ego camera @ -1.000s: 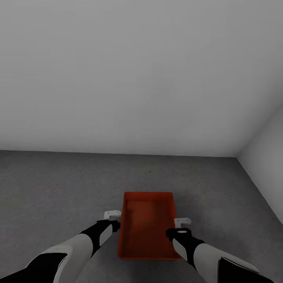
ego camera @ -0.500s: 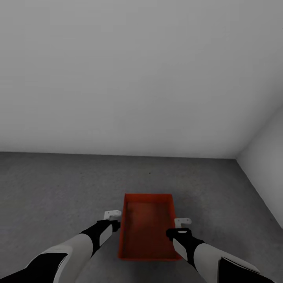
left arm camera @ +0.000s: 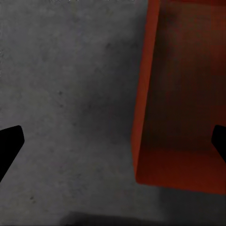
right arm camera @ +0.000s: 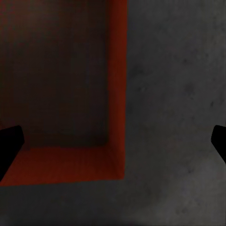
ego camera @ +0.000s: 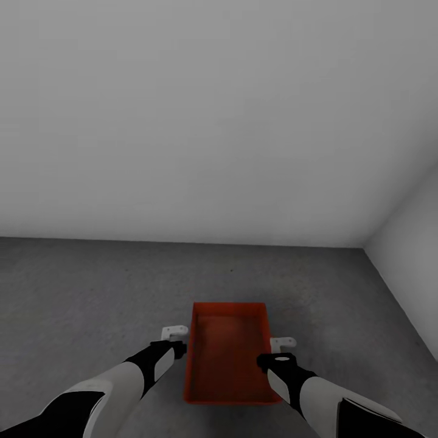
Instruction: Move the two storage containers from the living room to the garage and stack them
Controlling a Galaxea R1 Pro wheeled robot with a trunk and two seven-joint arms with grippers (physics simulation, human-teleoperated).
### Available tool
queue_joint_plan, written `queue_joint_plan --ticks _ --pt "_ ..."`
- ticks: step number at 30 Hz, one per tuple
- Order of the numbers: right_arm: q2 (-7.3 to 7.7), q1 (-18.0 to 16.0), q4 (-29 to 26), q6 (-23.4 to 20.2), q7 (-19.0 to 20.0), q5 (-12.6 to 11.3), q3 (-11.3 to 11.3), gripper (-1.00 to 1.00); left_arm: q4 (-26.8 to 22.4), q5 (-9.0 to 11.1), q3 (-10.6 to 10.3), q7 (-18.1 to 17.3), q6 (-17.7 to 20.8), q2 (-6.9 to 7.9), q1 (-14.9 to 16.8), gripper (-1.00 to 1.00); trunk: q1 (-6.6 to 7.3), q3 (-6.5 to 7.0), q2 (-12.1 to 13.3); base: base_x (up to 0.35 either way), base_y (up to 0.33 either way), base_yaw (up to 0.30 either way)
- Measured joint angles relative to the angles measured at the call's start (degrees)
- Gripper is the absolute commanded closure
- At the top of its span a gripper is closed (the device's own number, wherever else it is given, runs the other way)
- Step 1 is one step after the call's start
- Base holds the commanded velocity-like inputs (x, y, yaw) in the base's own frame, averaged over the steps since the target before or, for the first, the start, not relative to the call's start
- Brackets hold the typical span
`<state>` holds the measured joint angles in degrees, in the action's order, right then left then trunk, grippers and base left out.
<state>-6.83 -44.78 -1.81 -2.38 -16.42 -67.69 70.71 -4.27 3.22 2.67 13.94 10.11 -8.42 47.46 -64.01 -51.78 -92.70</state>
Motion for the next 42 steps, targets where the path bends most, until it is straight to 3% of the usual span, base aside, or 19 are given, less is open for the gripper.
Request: queue_joint_plan --ticks 12,25,42 --pt "-0.14 -0.12 0.07 0.08 0.24 -0.08 0.02 -1.0 3.09 0.37 0.07 -0.56 0.25 -0.76 0.0 -1.0 2.64 2.15 4.81 0.0 0.0 0.0" --pt "0.06 0.13 1.75 0.03 0.29 -0.27 -0.02 -1.0 4.19 0.63 0.16 -0.59 0.8 -0.45 -2.12 -1.0 5.49 4.49 10.03 0.0 0.0 0.0" --pt "0.04 0.1 1.81 -0.02 0.5 -0.24 0.02 -1.0 4.2 0.68 0.16 -0.57 0.62 0.0 -2.58 -1.0 9.23 7.54 16.85 0.0 0.0 0.0"
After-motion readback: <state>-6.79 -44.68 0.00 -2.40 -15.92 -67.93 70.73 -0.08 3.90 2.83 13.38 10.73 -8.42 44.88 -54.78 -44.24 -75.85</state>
